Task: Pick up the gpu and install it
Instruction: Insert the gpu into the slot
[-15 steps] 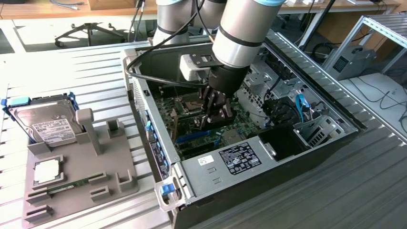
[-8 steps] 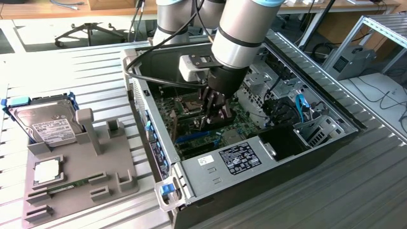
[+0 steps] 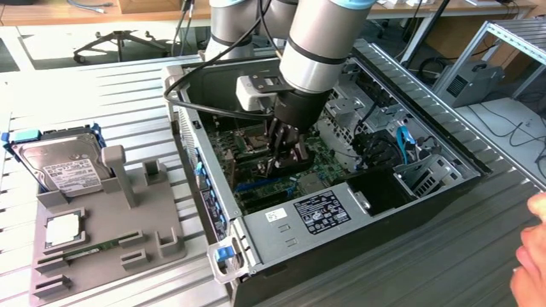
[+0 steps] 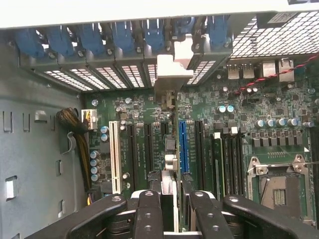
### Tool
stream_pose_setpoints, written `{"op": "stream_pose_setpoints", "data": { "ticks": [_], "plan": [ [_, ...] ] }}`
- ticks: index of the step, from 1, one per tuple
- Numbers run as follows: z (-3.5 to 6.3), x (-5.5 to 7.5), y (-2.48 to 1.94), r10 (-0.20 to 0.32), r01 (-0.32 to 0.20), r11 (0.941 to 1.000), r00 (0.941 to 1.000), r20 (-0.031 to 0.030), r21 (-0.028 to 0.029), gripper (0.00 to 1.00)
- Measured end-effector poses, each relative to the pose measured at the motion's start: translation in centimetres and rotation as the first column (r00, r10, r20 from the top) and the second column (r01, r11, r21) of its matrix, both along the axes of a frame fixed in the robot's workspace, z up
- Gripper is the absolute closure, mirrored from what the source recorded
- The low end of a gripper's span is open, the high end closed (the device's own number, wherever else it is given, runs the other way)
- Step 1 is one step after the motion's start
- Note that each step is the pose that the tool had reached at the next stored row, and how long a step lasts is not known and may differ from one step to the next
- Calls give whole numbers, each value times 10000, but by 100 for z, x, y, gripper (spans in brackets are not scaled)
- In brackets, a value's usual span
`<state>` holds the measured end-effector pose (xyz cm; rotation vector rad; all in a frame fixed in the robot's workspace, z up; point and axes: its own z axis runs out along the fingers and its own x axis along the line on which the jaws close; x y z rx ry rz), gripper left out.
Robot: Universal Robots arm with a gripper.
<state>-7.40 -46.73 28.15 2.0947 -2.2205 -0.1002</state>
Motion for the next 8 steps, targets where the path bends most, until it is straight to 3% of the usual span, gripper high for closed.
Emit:
{"op": "stream_pose_setpoints", "data": {
  "ticks": [8],
  "plan": [
    [-27, -91, 51, 1, -1, 10000, 10000, 0, 7, 73]
  ]
}}
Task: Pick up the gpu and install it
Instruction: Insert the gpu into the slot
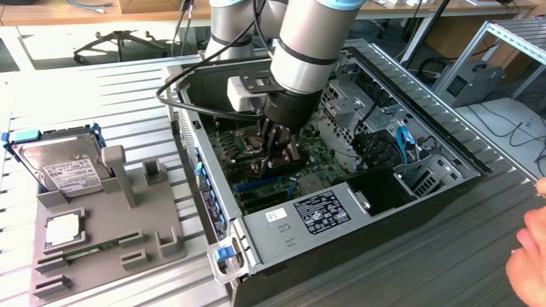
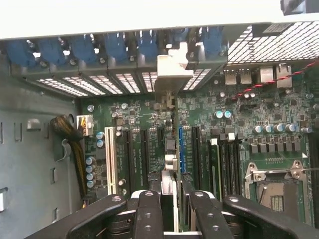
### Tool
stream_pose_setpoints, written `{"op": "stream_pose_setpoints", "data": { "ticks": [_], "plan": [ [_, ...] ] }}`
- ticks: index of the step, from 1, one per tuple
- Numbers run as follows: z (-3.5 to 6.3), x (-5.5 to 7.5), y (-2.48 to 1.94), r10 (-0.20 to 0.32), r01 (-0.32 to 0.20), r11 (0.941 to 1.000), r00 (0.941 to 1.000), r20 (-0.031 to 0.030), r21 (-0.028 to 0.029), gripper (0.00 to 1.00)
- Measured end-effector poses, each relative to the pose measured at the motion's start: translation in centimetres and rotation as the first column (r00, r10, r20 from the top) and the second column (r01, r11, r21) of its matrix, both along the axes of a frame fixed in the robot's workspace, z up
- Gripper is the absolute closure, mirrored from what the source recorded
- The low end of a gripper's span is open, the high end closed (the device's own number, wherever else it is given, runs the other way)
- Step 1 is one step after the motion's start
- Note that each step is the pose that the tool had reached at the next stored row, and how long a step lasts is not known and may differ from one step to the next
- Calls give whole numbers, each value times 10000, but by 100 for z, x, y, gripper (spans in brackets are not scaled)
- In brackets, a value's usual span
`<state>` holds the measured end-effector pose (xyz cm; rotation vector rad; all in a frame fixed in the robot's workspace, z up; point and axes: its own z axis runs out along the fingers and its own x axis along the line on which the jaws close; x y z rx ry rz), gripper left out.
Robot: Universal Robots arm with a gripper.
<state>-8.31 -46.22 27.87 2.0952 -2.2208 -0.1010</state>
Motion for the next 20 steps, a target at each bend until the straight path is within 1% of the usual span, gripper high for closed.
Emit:
{"op": "stream_pose_setpoints", "data": {
  "ticks": [1, 2, 7, 11, 14, 16, 20],
  "plan": [
    [-5, -55, 4, 0, 0, 10000, 10000, 0, -1, 73],
    [-12, -79, 7, -1, 1, 10000, 10000, 0, -2, 73],
    [-31, -79, 28, -1, 1, 10000, 10000, 0, 1, 73],
    [-41, -79, 53, -8, 8, 10000, 10000, -1, 2, 73],
    [-50, -78, 53, -10, 10, 10000, 10000, 1, 5, 73],
    [-58, -77, 53, -20, 20, 10000, 10000, 1, 14, 73],
    [-67, -77, 50, -53, 53, 10000, 10000, -1, 52, 73]
  ]
}}
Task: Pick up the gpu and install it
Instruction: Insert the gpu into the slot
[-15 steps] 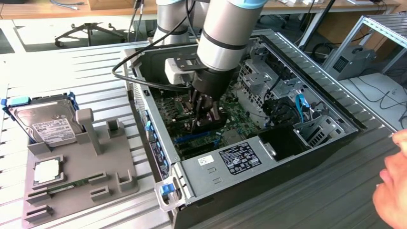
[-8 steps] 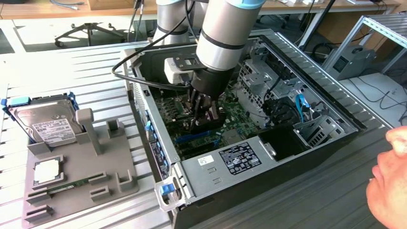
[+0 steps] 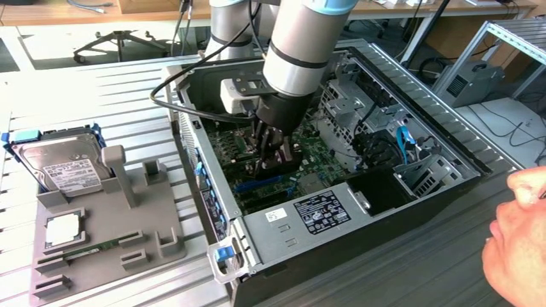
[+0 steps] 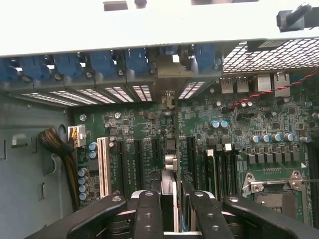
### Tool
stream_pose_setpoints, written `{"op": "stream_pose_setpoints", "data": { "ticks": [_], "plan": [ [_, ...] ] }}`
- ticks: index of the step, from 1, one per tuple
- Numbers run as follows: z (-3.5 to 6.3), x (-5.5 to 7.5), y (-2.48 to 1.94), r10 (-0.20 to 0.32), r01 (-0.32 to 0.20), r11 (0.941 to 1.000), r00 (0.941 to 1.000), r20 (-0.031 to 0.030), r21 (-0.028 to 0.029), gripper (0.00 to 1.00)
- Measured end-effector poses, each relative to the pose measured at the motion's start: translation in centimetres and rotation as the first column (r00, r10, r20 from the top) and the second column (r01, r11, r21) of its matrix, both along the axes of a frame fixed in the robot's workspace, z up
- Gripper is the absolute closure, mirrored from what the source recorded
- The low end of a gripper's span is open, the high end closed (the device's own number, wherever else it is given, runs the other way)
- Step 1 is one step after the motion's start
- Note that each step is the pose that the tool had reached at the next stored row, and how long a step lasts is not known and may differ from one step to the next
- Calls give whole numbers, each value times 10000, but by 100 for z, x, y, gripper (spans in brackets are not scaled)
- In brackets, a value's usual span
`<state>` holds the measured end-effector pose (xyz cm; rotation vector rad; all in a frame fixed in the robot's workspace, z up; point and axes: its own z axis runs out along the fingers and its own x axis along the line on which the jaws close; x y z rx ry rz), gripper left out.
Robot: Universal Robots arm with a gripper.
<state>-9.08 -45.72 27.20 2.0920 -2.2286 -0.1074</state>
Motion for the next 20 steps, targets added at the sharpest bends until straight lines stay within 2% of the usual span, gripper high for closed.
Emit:
{"op": "stream_pose_setpoints", "data": {
  "ticks": [1, 3, 7, 8, 12, 15, 20],
  "plan": [
    [-2, 0, 0, -3, 3, 10000, 10000, -7, 9, 73],
    [-8, 0, 0, -12, 12, 10000, 10000, -77, 32, 73],
    [-8, 0, 0, -12, 13, 10000, 10000, -84, 37, 73],
    [-10, 1, -1, -11, 12, 10000, 10000, -82, 86, 73],
    [-18, 0, -7, 1, 3, 9991, 10000, -83, 423, 73],
    [-18, 0, -7, 112, -108, 9990, 9999, -84, 444, 73],
    [-20, 1, -7, 114, -111, 9990, 9999, -83, 429, 73]
  ]
}}
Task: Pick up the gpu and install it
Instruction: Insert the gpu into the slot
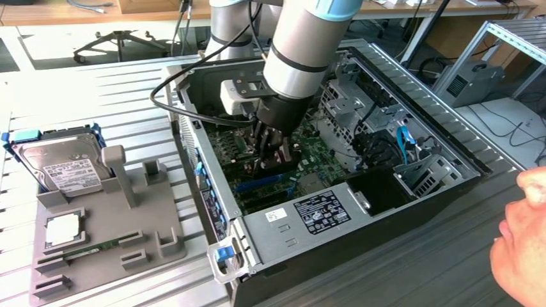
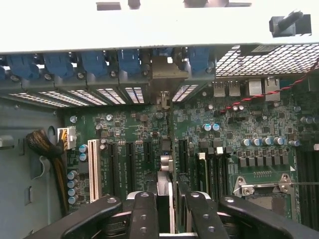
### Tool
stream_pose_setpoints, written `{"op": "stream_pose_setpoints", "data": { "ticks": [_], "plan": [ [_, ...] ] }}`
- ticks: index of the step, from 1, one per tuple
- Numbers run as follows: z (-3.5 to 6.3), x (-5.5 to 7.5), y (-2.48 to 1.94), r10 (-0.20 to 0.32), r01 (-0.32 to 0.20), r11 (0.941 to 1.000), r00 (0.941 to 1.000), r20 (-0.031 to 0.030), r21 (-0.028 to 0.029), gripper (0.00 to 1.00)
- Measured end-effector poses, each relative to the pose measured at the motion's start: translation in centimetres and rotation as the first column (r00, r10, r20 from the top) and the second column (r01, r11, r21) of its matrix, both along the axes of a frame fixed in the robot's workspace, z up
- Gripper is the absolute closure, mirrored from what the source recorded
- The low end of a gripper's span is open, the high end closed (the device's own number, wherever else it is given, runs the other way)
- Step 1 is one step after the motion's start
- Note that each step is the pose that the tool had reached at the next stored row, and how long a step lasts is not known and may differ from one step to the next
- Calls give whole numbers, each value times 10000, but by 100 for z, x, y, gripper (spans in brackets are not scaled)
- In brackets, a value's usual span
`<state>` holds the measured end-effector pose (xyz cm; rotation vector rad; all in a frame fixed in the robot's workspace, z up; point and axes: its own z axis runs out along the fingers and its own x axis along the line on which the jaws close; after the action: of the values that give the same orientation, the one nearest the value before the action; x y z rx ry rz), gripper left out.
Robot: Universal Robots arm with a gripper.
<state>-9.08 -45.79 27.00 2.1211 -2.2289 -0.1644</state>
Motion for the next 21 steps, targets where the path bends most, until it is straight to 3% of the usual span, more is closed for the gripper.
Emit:
{"op": "stream_pose_setpoints", "data": {
  "ticks": [5, 21],
  "plan": [
    [-20, 0, 0, 12, -12, 10000, 10000, 0, -71, 73],
    [-98, -46, -1, 47, -47, 10000, 10000, -1, -80, 73]
  ]
}}
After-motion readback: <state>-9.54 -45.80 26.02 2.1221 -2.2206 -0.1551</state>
